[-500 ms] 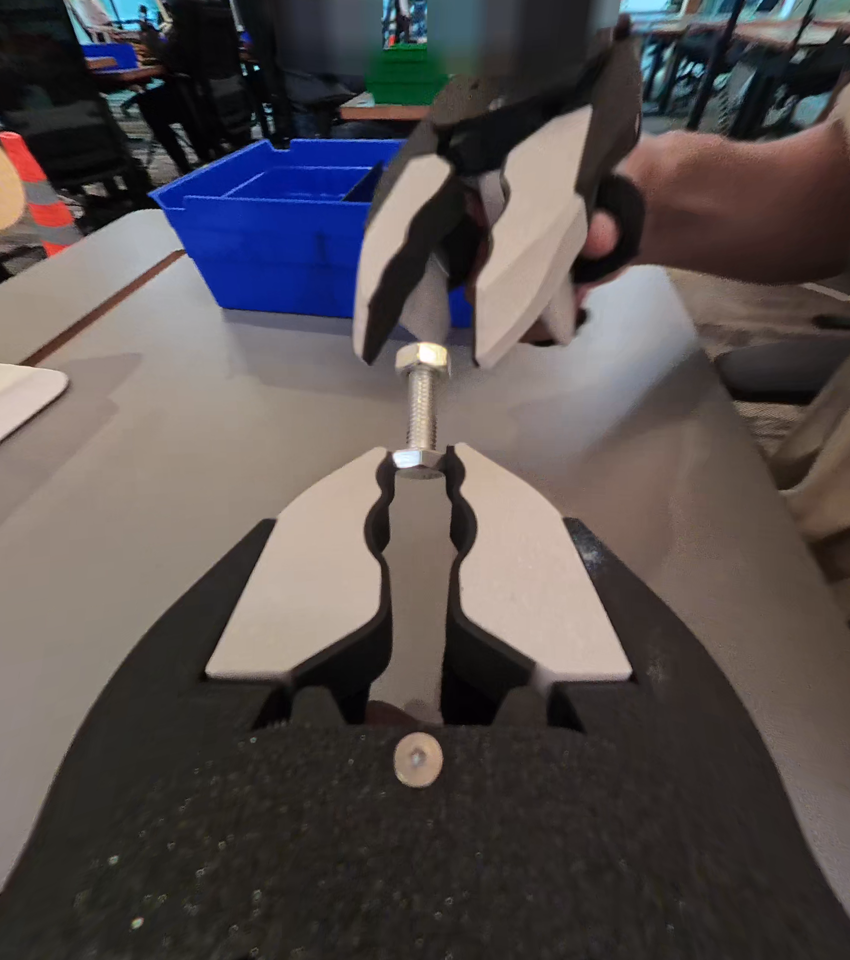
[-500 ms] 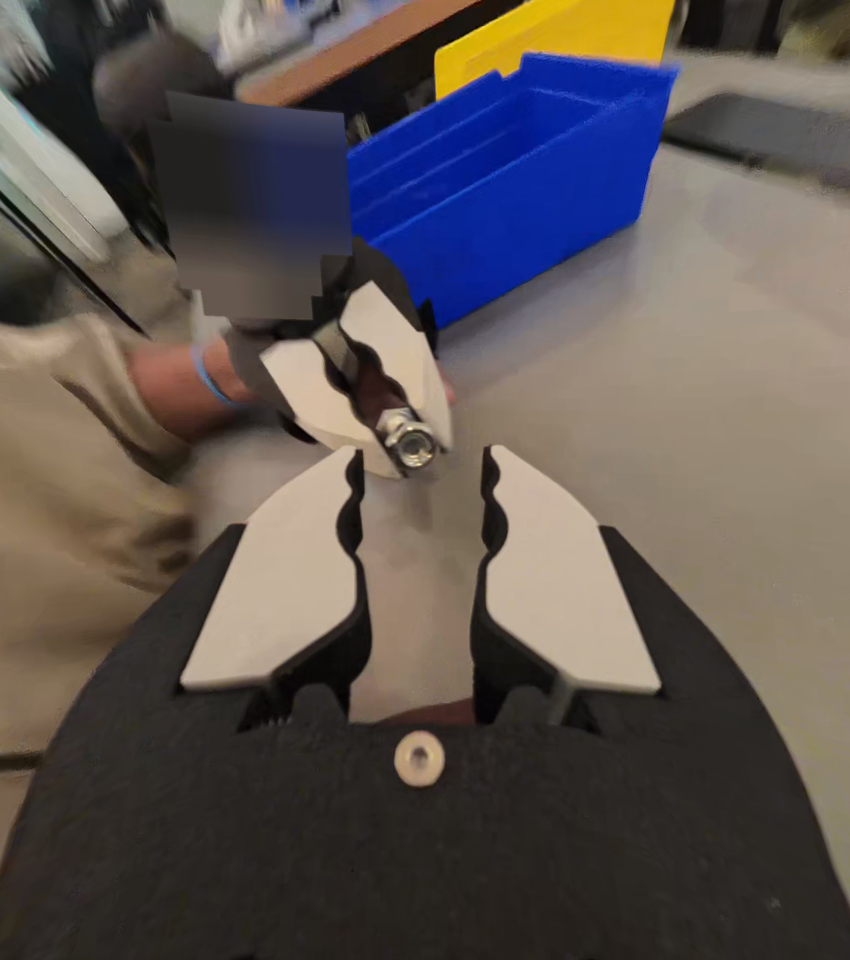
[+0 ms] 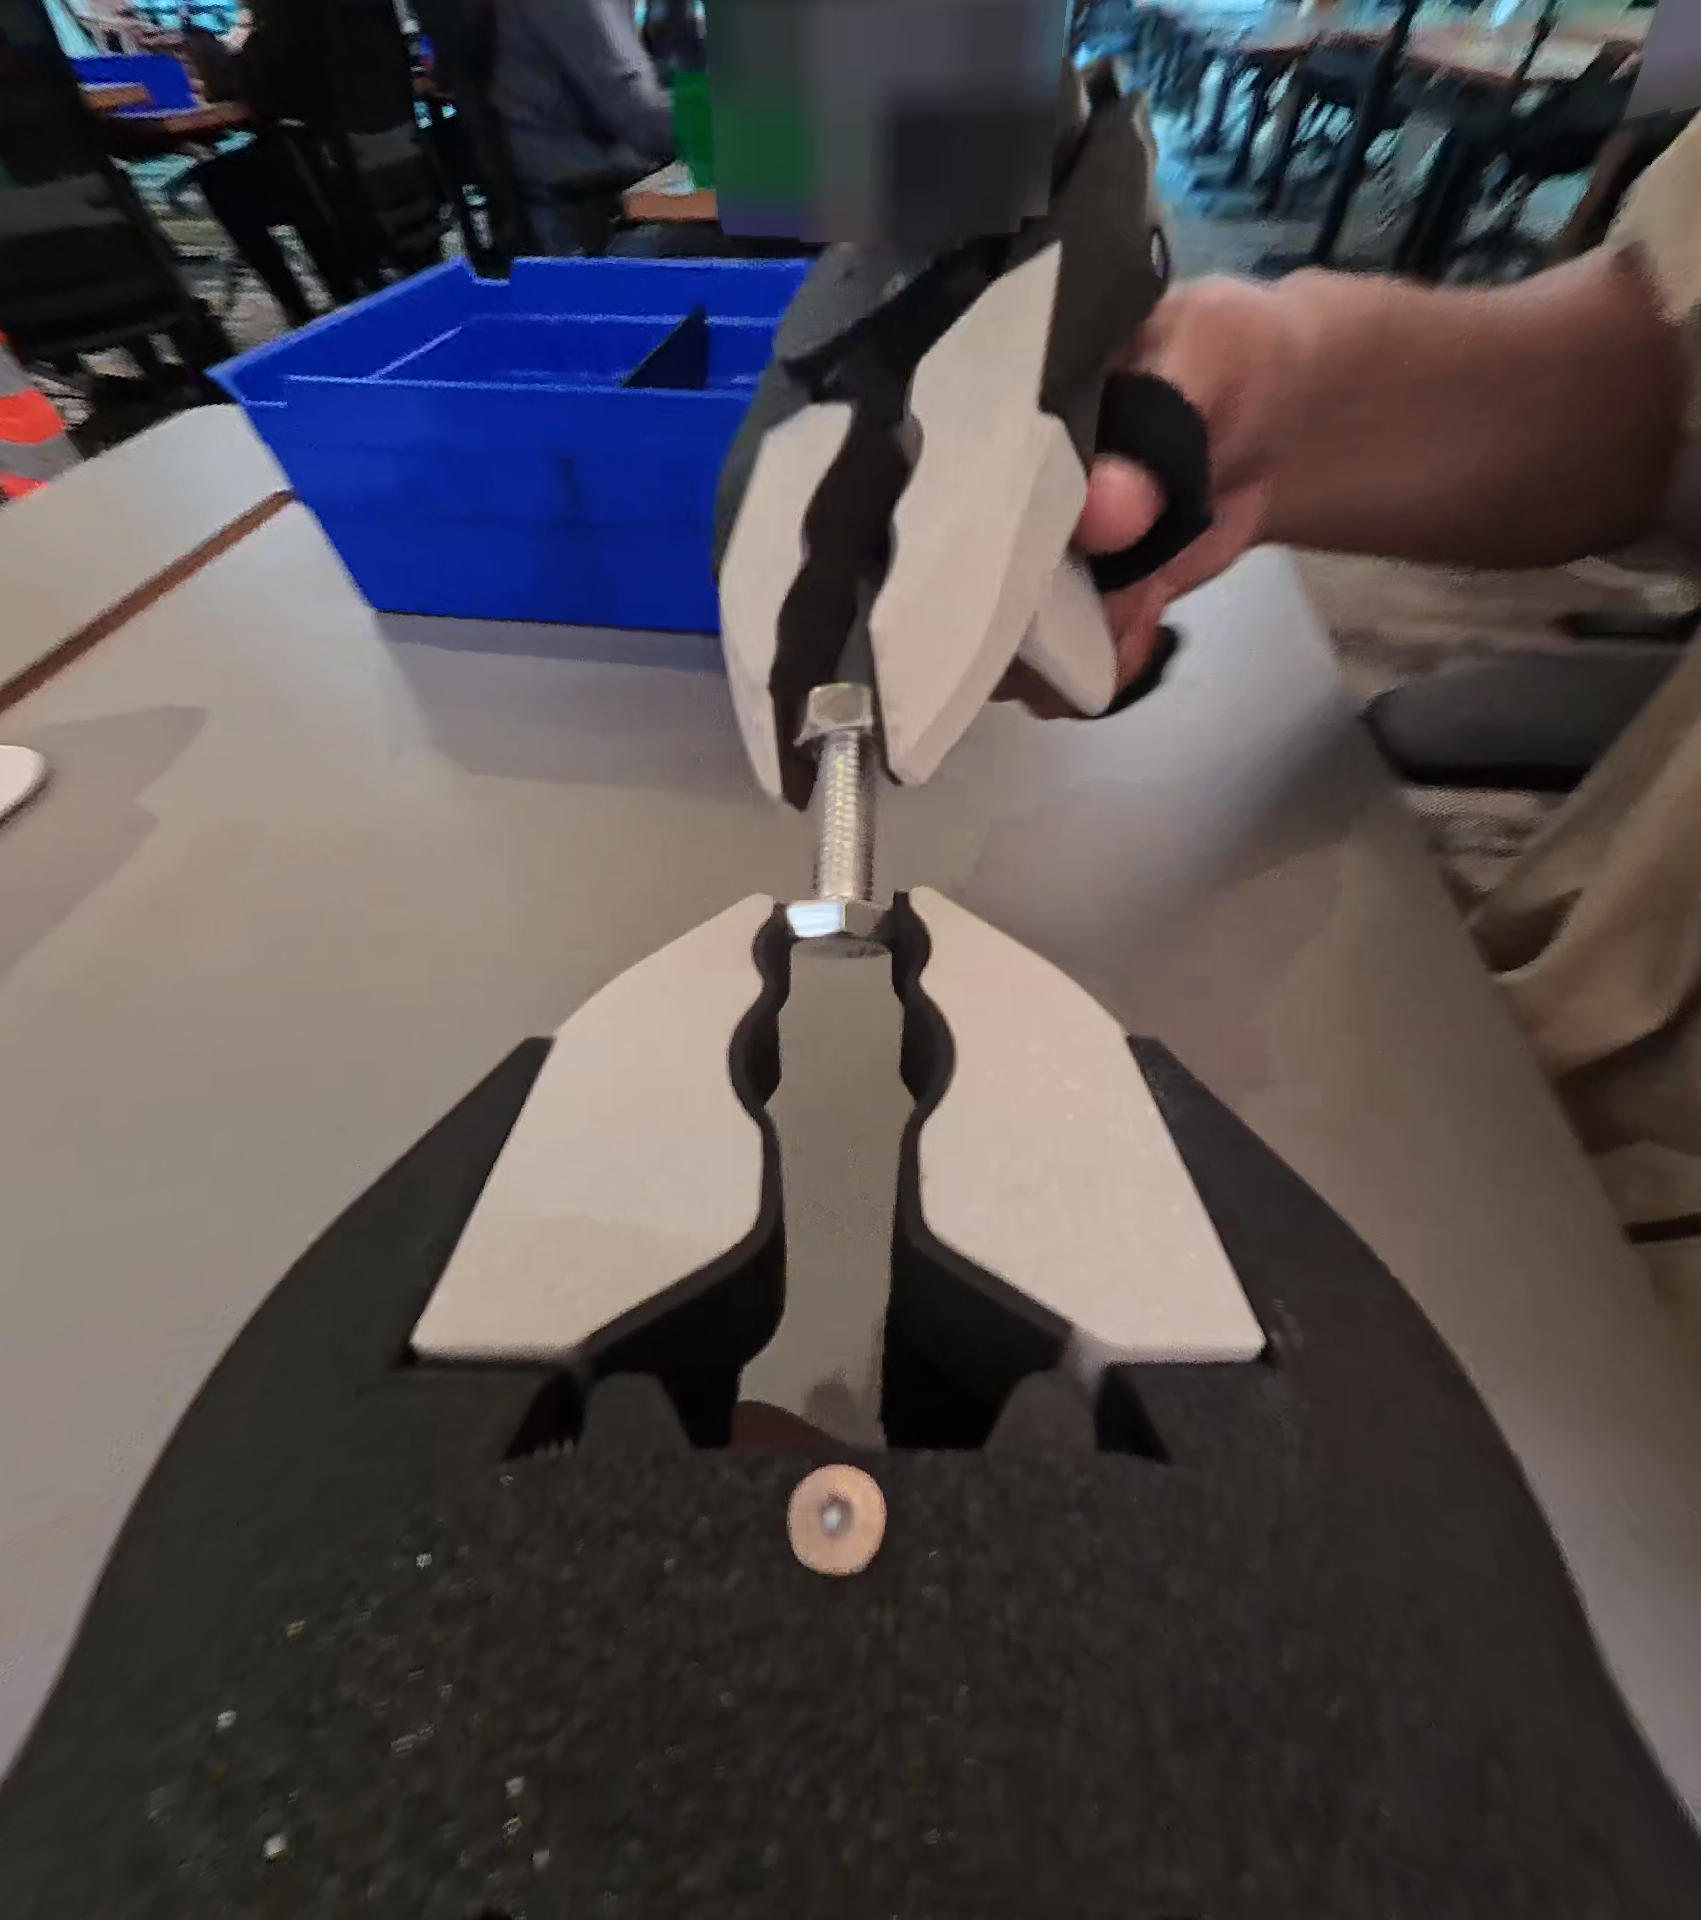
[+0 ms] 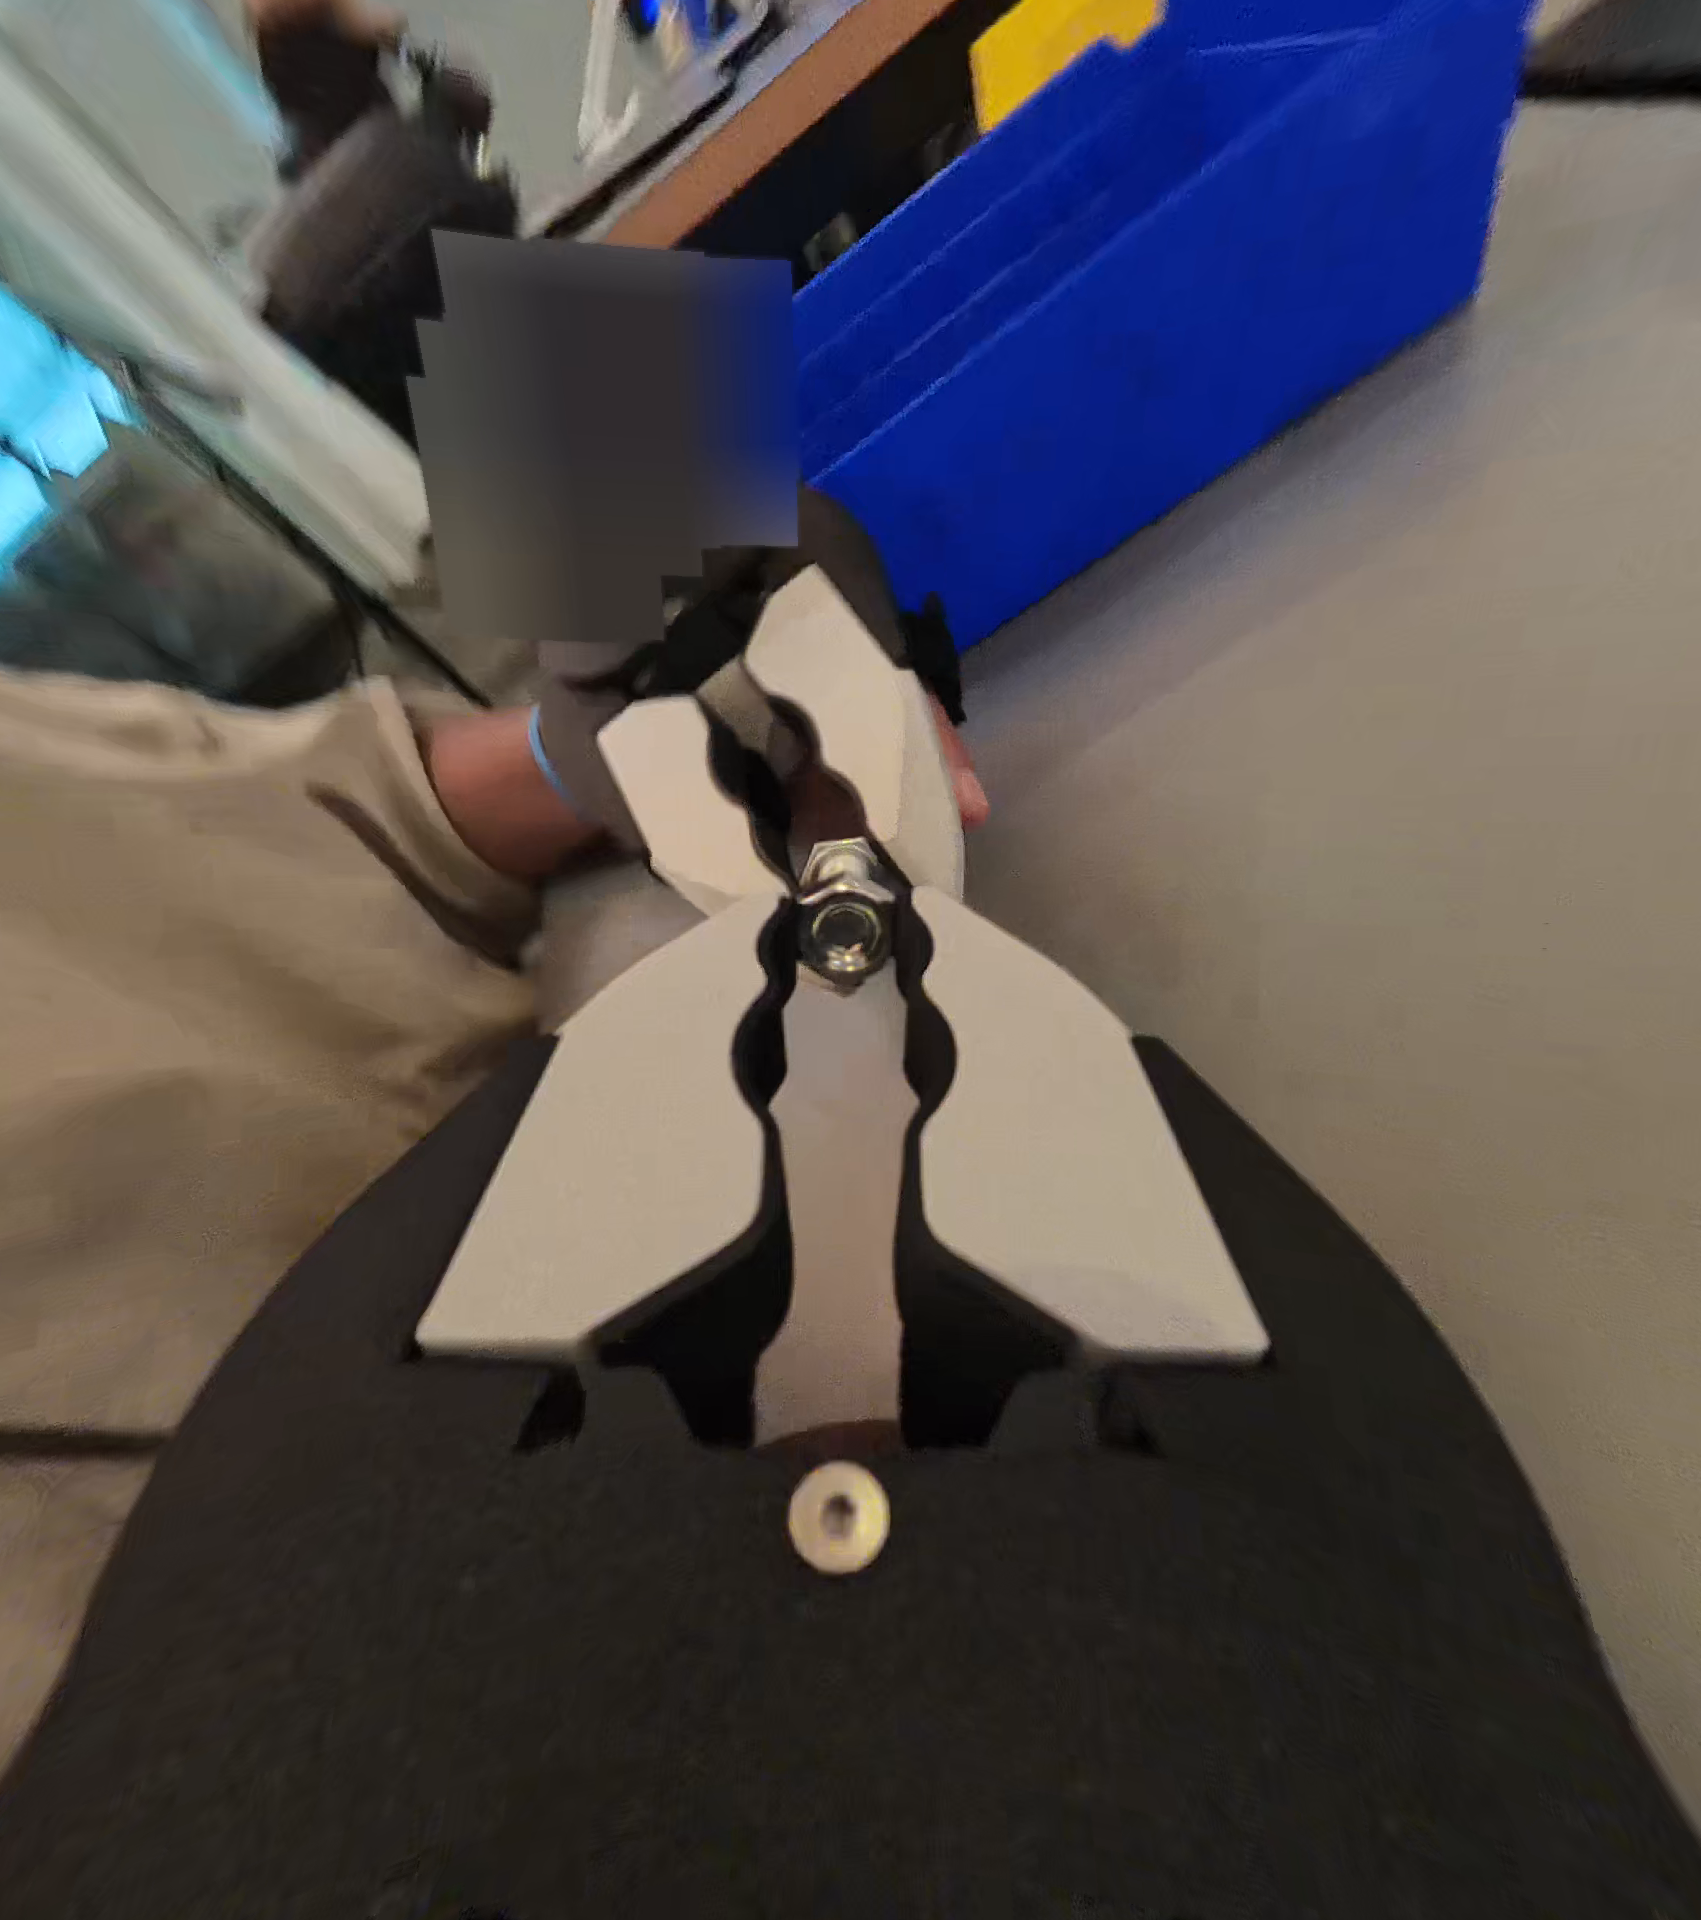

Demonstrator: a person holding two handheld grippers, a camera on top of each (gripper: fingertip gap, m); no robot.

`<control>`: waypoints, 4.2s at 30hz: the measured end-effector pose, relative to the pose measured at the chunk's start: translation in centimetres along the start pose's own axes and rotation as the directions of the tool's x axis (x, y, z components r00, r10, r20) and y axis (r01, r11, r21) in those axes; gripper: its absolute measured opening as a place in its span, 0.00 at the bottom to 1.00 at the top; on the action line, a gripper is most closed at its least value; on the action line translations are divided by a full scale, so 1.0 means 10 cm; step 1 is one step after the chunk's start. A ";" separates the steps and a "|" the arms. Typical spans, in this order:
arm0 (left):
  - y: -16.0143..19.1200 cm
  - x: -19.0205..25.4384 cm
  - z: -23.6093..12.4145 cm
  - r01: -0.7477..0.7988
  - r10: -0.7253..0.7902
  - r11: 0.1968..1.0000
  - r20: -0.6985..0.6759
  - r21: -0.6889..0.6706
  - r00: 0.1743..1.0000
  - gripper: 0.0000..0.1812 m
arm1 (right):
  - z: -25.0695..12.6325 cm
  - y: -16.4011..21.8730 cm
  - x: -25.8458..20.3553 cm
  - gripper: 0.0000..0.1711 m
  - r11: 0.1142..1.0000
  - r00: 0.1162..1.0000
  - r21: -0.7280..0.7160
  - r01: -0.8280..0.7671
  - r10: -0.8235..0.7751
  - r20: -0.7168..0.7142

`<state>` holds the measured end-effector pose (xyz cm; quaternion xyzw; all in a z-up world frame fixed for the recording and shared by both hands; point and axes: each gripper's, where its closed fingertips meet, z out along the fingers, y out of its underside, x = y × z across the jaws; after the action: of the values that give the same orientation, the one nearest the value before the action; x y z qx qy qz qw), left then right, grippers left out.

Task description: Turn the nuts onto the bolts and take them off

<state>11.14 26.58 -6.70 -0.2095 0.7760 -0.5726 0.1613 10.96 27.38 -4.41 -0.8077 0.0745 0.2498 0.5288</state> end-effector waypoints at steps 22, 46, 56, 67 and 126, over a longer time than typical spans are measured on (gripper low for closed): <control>0.01 -0.20 -0.02 -0.156 0.161 0.987 0.199 -0.042 0.967 0.10 | 0.00 -0.05 0.08 0.25 0.919 0.925 0.114 -0.377 0.368 0.095; -0.12 0.11 -0.01 0.143 -0.130 0.985 -0.123 0.101 0.984 0.10 | -0.18 -0.12 -0.06 0.27 0.858 0.860 -0.073 0.508 -0.510 -0.022; 0.06 -0.09 0.05 -0.120 0.125 0.992 0.124 -0.043 0.984 0.10 | -0.01 0.05 0.06 0.17 0.913 0.919 0.125 -0.389 0.375 0.118; -0.14 0.20 -0.02 0.151 -0.131 0.984 -0.187 0.097 0.974 0.10 | -0.07 0.07 -0.16 0.11 0.896 0.905 -0.132 0.424 -0.416 0.090; 0.16 -0.21 0.06 -0.154 0.171 0.983 0.184 -0.099 0.968 0.10 | 0.04 0.09 0.19 0.11 0.940 0.945 0.134 -0.314 0.323 -0.051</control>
<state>13.02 27.56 -8.37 -0.2059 0.7949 -0.5014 0.2726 12.13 27.66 -6.21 -0.7592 0.2386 0.2975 0.5274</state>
